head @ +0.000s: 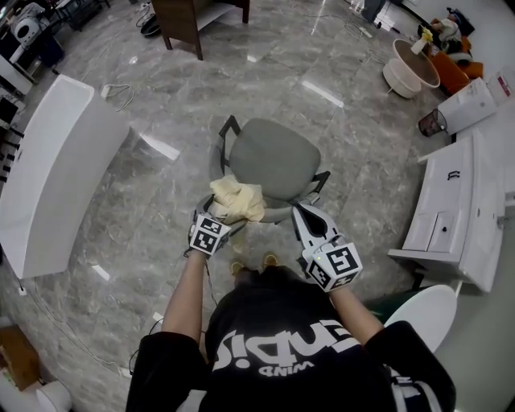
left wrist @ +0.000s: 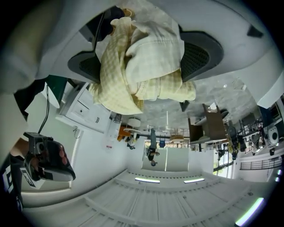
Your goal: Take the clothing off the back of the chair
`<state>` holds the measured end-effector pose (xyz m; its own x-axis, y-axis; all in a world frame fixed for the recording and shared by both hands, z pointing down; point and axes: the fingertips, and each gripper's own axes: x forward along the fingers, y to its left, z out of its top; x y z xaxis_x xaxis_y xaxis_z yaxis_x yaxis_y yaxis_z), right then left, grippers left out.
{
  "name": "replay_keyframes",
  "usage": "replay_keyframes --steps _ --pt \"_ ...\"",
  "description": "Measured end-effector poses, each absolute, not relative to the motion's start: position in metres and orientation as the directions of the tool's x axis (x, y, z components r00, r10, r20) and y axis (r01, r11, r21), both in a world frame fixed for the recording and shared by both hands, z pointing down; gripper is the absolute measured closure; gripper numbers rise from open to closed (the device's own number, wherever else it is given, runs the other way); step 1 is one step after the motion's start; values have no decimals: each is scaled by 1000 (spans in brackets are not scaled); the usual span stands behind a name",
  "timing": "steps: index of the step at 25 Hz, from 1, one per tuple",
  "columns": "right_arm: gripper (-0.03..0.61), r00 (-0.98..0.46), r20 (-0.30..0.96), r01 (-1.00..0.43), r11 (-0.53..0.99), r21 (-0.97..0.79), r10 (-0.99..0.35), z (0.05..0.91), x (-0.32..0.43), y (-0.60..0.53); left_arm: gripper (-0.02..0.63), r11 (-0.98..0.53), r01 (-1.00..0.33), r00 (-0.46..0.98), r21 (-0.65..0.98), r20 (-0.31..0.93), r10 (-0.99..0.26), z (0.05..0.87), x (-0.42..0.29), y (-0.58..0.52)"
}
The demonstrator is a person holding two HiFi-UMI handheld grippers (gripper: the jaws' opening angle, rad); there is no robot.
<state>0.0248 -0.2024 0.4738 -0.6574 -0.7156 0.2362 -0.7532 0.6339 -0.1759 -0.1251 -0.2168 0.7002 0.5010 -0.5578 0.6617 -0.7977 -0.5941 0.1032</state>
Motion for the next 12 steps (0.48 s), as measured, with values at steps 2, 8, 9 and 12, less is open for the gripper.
replay_keyframes --steps 2,8,9,12 --pt "566 -655 239 -755 631 -176 -717 475 26 -205 72 -613 -782 518 112 664 -539 701 -123 -219" --pt "566 -659 245 -751 635 -179 -711 479 22 -212 75 -613 -779 527 131 667 -527 698 -125 -218" --pt "566 -660 246 -750 636 -179 -710 479 21 -213 75 -611 -780 526 132 667 -528 699 -125 -217" --pt "566 -663 246 -748 638 -183 -707 480 19 -214 106 -607 -782 526 139 669 -525 700 -124 -215"
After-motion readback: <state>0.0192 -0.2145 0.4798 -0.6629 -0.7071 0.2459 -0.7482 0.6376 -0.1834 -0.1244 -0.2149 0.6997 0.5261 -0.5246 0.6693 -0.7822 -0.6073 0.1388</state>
